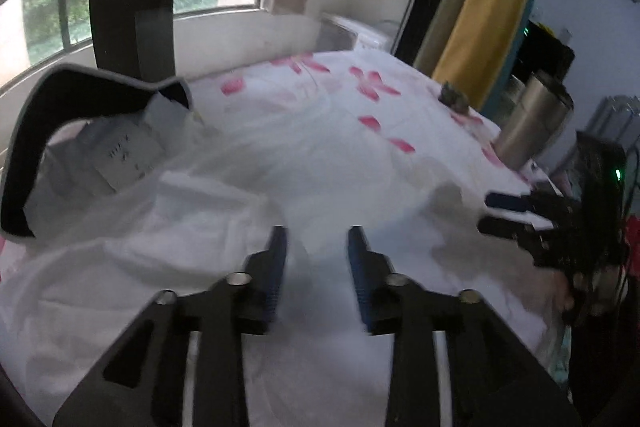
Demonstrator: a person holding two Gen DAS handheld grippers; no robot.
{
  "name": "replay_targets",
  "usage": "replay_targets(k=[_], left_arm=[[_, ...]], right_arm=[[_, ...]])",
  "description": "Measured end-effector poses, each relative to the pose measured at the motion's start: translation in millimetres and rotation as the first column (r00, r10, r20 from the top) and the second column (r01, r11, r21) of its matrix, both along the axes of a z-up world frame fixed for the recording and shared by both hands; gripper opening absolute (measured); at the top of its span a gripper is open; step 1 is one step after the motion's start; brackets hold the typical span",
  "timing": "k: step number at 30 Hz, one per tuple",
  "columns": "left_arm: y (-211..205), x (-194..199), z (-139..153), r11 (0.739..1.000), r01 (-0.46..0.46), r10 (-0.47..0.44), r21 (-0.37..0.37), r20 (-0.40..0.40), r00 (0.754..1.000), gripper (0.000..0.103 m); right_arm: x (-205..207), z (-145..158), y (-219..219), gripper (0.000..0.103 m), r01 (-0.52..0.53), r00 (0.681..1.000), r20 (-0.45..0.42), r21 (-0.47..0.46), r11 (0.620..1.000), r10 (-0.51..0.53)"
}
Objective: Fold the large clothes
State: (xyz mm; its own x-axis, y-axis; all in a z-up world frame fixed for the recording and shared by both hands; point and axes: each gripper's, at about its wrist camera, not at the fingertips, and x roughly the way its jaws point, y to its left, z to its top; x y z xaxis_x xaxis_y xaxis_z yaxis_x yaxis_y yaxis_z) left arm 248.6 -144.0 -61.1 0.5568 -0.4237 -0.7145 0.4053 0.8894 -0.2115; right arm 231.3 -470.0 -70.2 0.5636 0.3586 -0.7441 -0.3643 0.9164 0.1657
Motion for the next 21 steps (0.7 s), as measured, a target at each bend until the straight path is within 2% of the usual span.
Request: replay_targets(k=[5, 10, 14, 21], left_arm=[[27, -20, 7, 0.999, -0.033, 0.033, 0.002, 0.017, 0.999, 0.035], [83, -43, 20, 0.987, -0.159, 0.159, -0.005, 0.057, 0.986, 0.035], [135, -59, 20, 0.961, -0.277, 0.277, -0.009, 0.067, 0.958, 0.035], [209, -78, -1, 0.895, -0.443, 0.444, -0.05, 0.021, 0.896, 0.035]], right_arm=[[1, 6, 17, 0.057, -0.027, 1.0, 0.012, -0.028, 0.999, 0.027], [8, 12, 55, 0.057, -0.114, 0.993, 0.03, -0.066, 0.991, 0.116], [12, 16, 93, 0.057, -0.201, 0.978, 0.04, -0.115, 0.973, 0.207], [19, 22, 169, 0.057, -0.34, 0.933, 0.059, -0.172, 0.925, 0.354]])
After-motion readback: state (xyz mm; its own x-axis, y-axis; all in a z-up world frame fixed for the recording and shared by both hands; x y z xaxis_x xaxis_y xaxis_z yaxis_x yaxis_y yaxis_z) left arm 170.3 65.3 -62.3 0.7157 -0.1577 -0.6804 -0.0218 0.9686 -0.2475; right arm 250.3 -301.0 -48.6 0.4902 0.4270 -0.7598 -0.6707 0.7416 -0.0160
